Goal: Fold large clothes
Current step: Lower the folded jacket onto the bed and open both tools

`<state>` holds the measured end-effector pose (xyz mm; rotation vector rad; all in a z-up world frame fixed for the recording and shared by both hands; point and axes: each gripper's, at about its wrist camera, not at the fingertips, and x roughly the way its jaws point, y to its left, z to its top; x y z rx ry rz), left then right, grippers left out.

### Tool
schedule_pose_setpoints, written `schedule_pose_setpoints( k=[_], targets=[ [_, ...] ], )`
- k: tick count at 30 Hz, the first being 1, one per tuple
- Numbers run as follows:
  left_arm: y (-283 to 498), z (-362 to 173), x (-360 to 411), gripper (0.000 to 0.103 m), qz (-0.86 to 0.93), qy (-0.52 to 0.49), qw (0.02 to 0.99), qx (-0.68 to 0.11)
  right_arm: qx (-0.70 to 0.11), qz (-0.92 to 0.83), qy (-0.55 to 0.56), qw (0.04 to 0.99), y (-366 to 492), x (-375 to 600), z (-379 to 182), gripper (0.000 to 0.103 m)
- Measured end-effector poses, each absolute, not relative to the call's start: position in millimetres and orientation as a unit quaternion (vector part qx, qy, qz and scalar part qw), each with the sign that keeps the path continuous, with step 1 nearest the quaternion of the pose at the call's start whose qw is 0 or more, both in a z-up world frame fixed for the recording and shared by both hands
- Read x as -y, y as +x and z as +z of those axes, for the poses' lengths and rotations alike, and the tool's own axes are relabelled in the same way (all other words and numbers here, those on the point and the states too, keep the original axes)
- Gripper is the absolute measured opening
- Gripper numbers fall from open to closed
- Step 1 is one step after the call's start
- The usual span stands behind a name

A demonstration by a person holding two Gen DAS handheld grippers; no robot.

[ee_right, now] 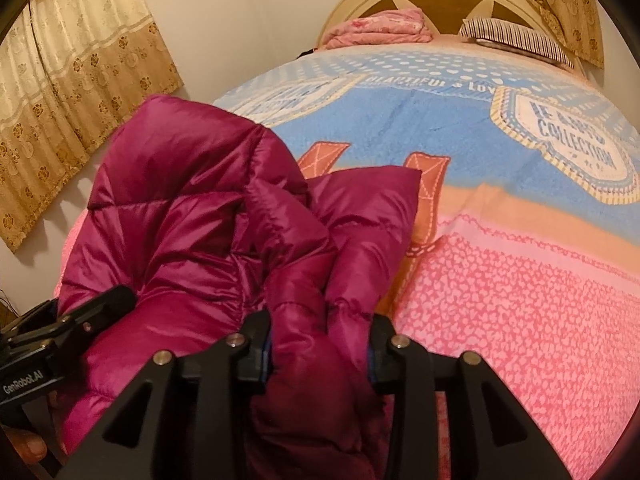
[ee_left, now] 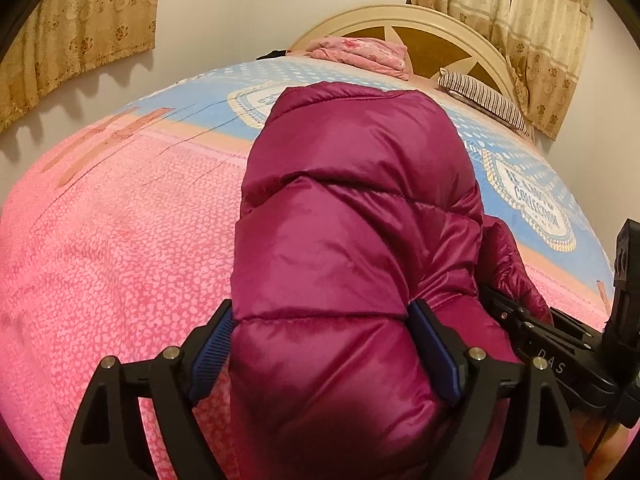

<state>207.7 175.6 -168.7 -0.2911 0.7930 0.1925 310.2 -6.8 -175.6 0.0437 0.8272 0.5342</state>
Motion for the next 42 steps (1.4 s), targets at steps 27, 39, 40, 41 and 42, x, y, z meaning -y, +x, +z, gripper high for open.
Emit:
schedule_pose_setpoints(
  k=[27,39,40,41,42],
  targets=[
    [117.7,-78.1,-160.4,0.086,0.089,-0.082,0.949,-0.292,-0.298,0.254,-0.009,0.920,218.9,30.7,-99.8,0.078],
    [86.1,-35.8,-152.4,0.086,0.087,-0.082,0.965,-0.231,-0.241,0.257,-0.018,0.936,173.2,34.9,-61.6,0.084],
    [85.8,-35.0,-152.5,0.086,0.085,-0.083,0.966,-0.229,-0.240,0.256,-0.019,0.936,172.7,34.5,-60.6,0.084],
    [85.8,-34.5,-152.2,0.086,0.084,-0.083,0.966,-0.230,-0.240,0.257,-0.019,0.936,172.1,35.3,-60.5,0.084],
    [84.3,-34.5,-152.5,0.086,0.085,-0.083,0.966,-0.229,-0.238,0.256,-0.020,0.937,172.0,34.8,-60.2,0.084]
  ],
)
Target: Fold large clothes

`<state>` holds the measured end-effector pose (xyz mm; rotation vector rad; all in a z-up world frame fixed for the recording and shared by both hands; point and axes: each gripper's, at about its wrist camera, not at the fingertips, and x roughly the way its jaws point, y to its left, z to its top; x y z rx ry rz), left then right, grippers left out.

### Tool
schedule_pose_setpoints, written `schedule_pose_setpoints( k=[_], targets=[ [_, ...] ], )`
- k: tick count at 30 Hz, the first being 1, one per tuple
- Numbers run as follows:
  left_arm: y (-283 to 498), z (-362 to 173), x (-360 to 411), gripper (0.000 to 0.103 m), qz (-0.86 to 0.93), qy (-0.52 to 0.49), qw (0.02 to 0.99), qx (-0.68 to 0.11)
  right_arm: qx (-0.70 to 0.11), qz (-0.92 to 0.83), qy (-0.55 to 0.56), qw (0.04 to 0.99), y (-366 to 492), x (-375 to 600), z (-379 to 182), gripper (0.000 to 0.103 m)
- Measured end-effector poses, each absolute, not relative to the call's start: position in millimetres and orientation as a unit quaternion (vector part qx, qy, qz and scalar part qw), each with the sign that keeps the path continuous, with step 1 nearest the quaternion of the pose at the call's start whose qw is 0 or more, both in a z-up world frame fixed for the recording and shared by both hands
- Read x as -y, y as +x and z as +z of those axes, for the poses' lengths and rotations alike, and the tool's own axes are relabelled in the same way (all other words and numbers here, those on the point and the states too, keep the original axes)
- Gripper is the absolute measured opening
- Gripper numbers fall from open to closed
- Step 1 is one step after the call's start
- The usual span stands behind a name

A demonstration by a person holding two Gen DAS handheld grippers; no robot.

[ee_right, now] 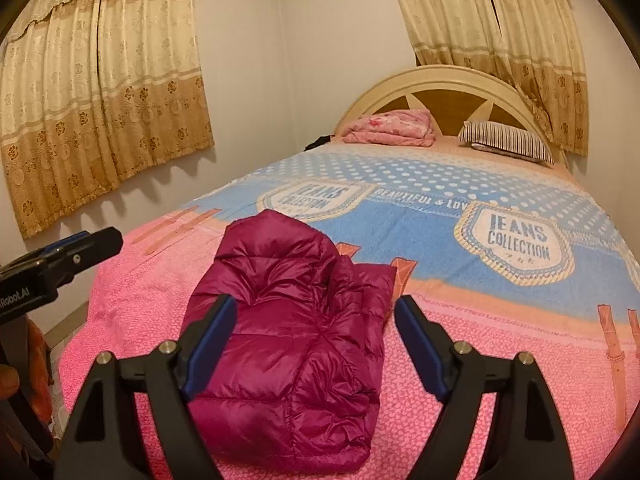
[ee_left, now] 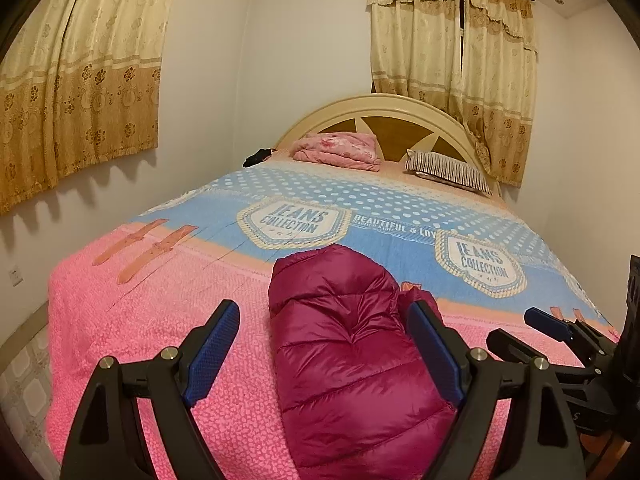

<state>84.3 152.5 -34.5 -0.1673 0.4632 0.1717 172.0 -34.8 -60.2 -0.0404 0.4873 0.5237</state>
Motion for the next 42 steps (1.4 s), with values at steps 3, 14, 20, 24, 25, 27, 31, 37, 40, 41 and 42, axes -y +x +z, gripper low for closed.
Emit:
schedule_pose_setpoints(
  k=[3,14,20,24,25,27,31,37,40,41,42],
  targets=[
    [84.6,-34.7,-152.5,0.086,0.084,-0.082,0.967,-0.228,-0.239,0.255,-0.022,0.937,172.4,35.0,-61.0,0.084],
    [84.4,-36.7,-149.7,0.087,0.086,-0.082,0.965,-0.232,-0.240,0.258,-0.020,0.936,169.9,37.5,-62.7,0.084],
    [85.2,-37.3,-149.7,0.087,0.087,-0.081,0.965,-0.234,-0.242,0.260,-0.020,0.935,169.1,36.8,-63.0,0.084],
    [86.4,-38.0,-150.2,0.087,0.087,-0.081,0.965,-0.235,-0.243,0.261,-0.020,0.934,168.5,34.9,-63.7,0.084],
    [86.5,-38.0,-150.1,0.087,0.087,-0.081,0.965,-0.235,-0.244,0.262,-0.019,0.934,168.2,34.8,-64.1,0.084],
    [86.8,-38.5,-149.8,0.087,0.089,-0.080,0.965,-0.235,-0.245,0.262,-0.018,0.933,167.7,34.4,-65.2,0.084],
    [87.0,-39.9,-150.9,0.087,0.089,-0.081,0.964,-0.237,-0.245,0.262,-0.017,0.933,167.3,34.6,-67.0,0.084],
    [87.0,-40.9,-151.5,0.087,0.092,-0.081,0.964,-0.237,-0.247,0.263,-0.017,0.933,166.7,34.6,-68.4,0.084],
    [87.1,-41.4,-151.7,0.087,0.096,-0.081,0.963,-0.238,-0.247,0.263,-0.016,0.932,166.5,34.6,-68.7,0.084],
    [87.4,-41.4,-152.5,0.087,0.096,-0.081,0.963,-0.238,-0.247,0.263,-0.016,0.932,166.5,34.6,-68.9,0.084],
    [88.0,-41.6,-152.9,0.087,0.096,-0.081,0.963,-0.238,-0.247,0.263,-0.017,0.932,166.4,34.7,-68.9,0.084]
  ],
)
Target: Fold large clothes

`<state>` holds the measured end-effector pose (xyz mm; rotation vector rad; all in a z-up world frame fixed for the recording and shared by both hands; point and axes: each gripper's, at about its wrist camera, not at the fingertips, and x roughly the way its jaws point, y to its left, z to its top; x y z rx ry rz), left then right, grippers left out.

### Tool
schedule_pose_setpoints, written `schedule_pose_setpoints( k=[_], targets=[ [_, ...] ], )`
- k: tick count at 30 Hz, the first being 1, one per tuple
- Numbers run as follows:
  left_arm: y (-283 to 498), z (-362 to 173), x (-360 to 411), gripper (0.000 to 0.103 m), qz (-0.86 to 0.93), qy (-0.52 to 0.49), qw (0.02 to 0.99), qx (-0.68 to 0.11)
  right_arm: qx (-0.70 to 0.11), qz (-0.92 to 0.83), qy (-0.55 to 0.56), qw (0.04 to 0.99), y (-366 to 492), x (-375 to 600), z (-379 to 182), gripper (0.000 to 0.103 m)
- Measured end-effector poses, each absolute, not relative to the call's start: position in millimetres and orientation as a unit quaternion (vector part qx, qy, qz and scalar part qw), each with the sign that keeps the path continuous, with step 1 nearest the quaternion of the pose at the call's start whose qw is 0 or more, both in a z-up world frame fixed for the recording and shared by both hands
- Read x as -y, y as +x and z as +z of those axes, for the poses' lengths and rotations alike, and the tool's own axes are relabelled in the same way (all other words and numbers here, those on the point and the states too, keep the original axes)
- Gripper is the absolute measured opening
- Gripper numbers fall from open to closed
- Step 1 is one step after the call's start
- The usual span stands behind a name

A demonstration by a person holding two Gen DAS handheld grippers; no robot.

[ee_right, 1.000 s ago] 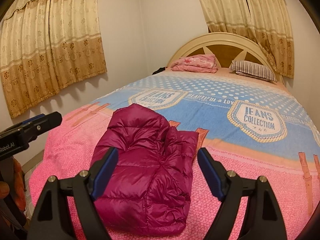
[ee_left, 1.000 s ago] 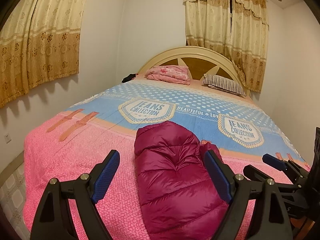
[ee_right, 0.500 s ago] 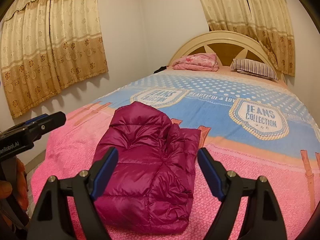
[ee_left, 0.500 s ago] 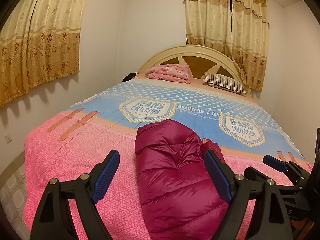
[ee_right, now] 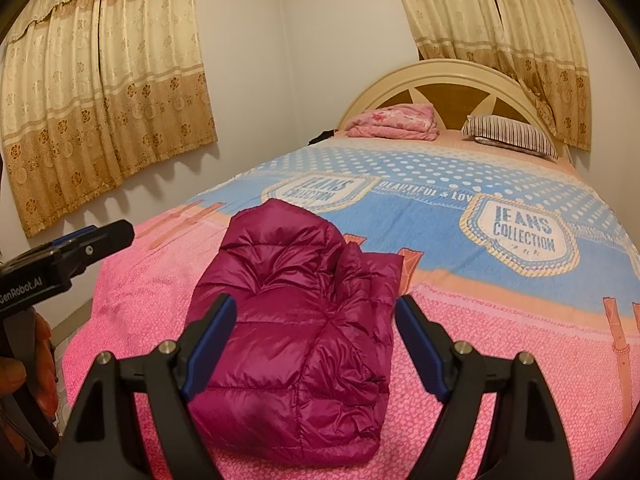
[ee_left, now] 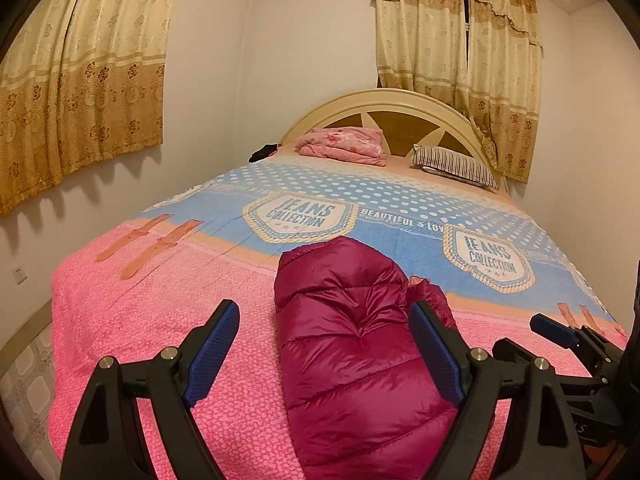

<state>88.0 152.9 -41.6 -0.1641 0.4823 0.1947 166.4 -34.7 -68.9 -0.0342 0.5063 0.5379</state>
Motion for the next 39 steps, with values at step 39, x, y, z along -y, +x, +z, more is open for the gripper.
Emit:
schedule_pose_setpoints(
  k=[39],
  targets=[
    [87.5,-48.5,-135.3,0.088,0.136,-0.034,0.964,-0.225,-0.251,0.269,-0.017,0.930,161.3,31.9,-75.6,0.084]
  ],
)
